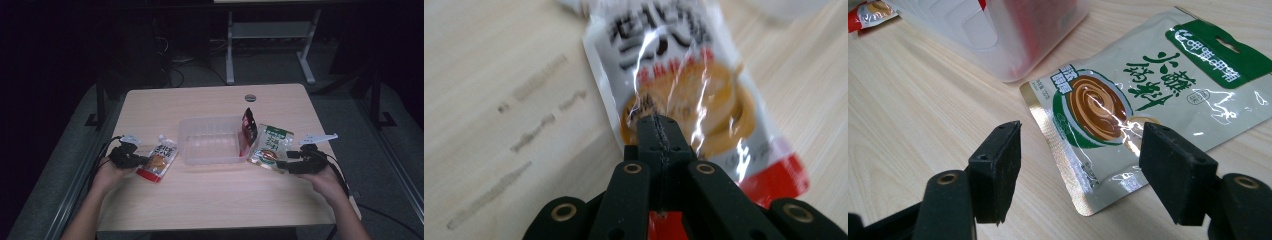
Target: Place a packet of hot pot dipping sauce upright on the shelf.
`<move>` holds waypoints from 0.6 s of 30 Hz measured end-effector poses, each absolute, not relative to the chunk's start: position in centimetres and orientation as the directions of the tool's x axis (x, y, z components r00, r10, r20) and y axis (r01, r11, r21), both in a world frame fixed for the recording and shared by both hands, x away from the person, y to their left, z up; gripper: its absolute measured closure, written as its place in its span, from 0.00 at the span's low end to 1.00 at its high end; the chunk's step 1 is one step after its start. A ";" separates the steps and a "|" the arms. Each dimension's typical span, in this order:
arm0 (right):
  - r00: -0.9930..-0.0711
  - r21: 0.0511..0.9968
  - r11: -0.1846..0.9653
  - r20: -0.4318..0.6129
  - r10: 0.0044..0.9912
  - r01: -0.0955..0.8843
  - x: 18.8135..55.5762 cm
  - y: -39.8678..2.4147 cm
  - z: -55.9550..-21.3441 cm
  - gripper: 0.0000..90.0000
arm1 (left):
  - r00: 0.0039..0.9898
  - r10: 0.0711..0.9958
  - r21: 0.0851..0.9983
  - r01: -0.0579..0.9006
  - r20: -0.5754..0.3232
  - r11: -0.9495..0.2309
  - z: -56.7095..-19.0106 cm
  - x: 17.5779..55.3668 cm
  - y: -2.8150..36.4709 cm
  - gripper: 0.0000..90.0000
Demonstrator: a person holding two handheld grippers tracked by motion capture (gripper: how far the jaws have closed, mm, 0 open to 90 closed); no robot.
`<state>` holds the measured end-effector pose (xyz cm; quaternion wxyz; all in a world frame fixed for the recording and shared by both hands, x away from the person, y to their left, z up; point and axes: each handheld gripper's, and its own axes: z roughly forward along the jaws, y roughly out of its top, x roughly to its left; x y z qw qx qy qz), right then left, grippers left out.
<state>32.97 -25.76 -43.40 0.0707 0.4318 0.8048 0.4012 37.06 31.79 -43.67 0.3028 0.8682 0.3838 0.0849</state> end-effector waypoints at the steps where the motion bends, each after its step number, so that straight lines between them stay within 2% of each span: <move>1: -0.617 0.707 0.305 0.234 0.751 0.639 33.0 -25.7 -43.4 0.36 | 0.691 0.718 0.604 0.608 -0.083 -0.515 -43.3 37.3 31.7 1.00; 7: -0.625 0.705 0.315 0.231 0.745 0.635 33.2 -25.3 -43.4 0.36 | 0.686 0.725 0.642 0.584 -0.062 -0.497 -42.4 39.5 28.8 1.00; 12: -0.622 0.705 0.310 0.235 0.747 0.638 33.2 -25.5 -43.5 0.36 | 0.674 0.735 0.620 0.610 -0.078 -0.493 -43.9 41.1 26.0 1.00; 18: -0.620 0.708 0.305 0.237 0.748 0.638 33.2 -25.9 -43.5 0.36 | 0.658 0.747 0.612 0.630 -0.093 -0.479 -44.9 42.2 24.5 1.00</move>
